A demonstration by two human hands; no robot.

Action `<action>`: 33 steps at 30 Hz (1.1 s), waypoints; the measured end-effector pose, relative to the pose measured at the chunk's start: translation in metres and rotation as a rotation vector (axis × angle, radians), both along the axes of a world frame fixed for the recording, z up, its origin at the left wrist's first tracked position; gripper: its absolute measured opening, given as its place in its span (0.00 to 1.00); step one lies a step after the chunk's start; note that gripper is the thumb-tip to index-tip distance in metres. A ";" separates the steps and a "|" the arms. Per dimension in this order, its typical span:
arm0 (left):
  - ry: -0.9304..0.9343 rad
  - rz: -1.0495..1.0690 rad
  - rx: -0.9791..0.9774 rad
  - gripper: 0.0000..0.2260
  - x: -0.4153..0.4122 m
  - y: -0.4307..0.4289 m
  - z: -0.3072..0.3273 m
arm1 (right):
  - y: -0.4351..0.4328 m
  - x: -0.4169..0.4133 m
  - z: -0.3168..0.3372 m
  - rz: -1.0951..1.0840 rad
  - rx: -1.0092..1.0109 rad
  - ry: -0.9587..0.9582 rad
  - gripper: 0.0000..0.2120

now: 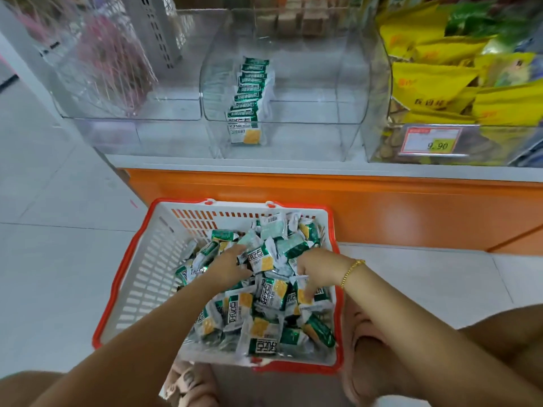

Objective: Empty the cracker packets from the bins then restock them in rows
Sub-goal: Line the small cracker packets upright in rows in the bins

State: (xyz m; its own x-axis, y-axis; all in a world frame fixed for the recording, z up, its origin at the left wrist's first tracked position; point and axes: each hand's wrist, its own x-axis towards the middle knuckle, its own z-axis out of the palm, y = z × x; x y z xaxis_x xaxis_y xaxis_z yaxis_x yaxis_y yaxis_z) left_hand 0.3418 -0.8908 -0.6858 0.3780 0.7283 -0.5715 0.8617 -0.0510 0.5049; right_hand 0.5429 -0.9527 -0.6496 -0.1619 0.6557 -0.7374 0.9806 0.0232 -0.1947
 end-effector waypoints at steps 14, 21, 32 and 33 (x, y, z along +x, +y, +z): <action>-0.092 0.129 -0.209 0.30 0.026 0.010 -0.001 | -0.014 0.016 -0.011 0.157 0.055 -0.076 0.06; -0.418 0.572 -0.338 0.28 0.004 0.011 0.013 | -0.007 0.037 0.014 -0.254 0.080 0.435 0.17; -0.722 0.619 -0.542 0.13 -0.008 -0.028 0.064 | 0.008 0.003 0.054 -0.501 0.283 0.836 0.20; -0.745 0.617 -0.533 0.15 -0.007 -0.031 0.071 | 0.008 -0.002 0.058 -0.510 0.310 0.840 0.19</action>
